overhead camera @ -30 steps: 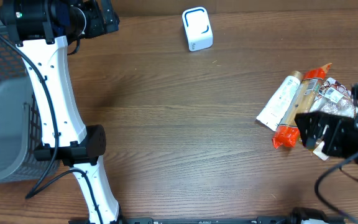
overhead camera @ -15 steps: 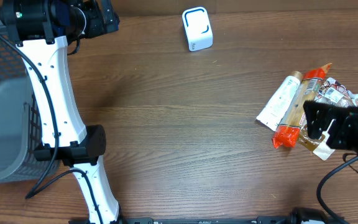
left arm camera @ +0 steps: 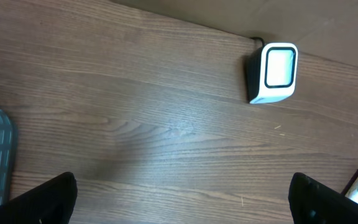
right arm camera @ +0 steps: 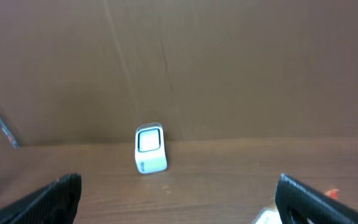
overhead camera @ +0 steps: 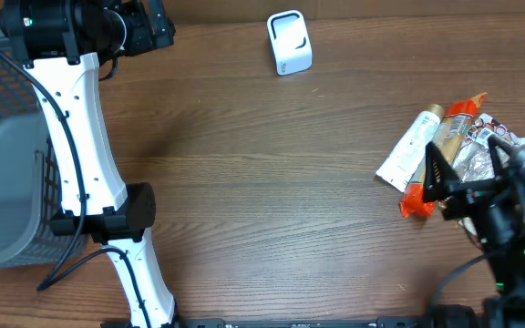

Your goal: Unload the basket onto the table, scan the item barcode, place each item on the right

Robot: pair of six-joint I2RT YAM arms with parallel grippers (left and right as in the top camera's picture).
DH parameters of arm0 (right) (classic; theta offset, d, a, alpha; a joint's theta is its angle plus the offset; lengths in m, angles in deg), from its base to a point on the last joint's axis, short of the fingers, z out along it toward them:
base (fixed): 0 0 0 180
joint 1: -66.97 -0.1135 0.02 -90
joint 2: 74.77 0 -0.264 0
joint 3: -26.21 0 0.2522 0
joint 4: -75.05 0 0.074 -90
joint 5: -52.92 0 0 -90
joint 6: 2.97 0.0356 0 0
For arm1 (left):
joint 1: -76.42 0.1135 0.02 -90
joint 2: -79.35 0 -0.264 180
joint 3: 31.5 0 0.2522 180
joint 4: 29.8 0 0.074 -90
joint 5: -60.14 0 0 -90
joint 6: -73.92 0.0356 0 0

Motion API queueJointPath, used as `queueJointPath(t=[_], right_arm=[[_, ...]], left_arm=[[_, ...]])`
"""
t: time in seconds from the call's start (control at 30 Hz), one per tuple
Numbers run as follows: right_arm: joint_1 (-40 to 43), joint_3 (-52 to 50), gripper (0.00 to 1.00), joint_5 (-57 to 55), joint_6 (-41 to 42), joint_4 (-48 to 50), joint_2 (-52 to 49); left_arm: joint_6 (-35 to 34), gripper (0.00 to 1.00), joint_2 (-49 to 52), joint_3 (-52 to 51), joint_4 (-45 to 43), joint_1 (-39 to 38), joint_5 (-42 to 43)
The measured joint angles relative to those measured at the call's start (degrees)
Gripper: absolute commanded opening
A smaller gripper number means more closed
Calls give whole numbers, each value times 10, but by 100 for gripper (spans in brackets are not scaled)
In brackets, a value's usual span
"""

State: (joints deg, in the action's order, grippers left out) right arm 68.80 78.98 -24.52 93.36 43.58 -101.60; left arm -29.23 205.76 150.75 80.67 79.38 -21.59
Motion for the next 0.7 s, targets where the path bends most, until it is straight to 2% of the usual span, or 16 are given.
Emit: queueJointPath(t=[0.17, 0.27, 0.57, 0.7], right_arm=[[-1, -177, 100, -2, 27, 149, 82], [-6, -252, 100, -10, 33, 190, 125], [-34, -365, 100, -49, 41, 203, 222], [-34, -379, 100, -60, 42, 155, 240]], left_arm=[[0, 100, 0, 0, 0, 0, 0], [0, 99, 0, 0, 0, 0, 0], [0, 99, 0, 0, 0, 0, 0], [0, 99, 0, 0, 0, 0, 0]])
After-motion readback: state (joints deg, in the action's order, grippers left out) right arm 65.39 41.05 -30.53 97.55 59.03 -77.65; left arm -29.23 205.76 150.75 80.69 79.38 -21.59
